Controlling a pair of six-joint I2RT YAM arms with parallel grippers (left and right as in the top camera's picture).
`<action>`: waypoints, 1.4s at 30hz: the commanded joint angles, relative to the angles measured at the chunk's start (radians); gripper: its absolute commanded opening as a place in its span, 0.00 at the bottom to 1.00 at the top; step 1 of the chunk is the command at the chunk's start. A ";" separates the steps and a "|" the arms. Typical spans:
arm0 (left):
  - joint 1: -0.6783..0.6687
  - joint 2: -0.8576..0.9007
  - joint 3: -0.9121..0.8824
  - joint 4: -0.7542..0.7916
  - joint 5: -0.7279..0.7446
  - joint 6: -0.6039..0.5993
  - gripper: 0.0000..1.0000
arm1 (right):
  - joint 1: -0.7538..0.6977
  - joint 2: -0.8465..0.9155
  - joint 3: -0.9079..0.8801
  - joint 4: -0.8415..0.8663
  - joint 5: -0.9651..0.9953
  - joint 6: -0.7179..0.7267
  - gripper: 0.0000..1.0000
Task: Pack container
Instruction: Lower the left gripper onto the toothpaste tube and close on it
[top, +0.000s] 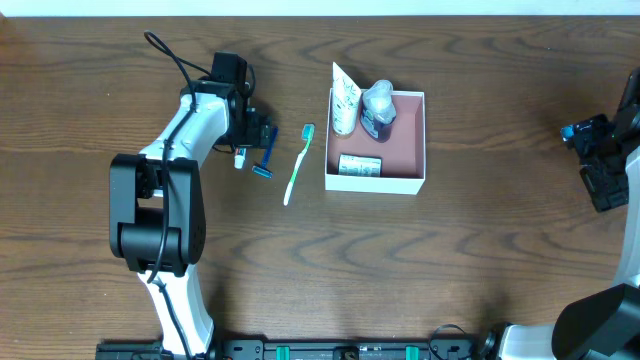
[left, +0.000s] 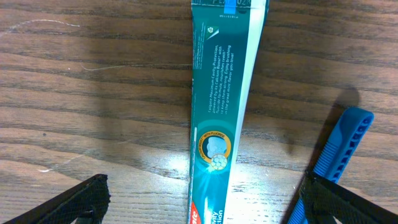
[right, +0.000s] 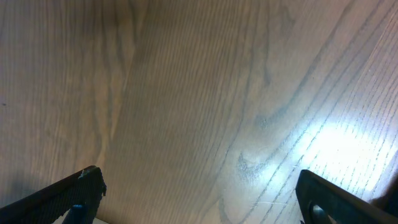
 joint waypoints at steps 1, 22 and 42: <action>0.006 0.013 -0.027 0.011 0.007 -0.008 0.98 | -0.010 0.005 0.000 -0.003 0.011 0.013 0.99; 0.006 0.013 -0.055 0.040 0.008 -0.009 0.98 | -0.010 0.005 0.000 -0.003 0.011 0.013 0.99; 0.006 0.013 -0.065 0.053 0.045 -0.009 0.84 | -0.010 0.005 0.000 -0.003 0.011 0.013 0.99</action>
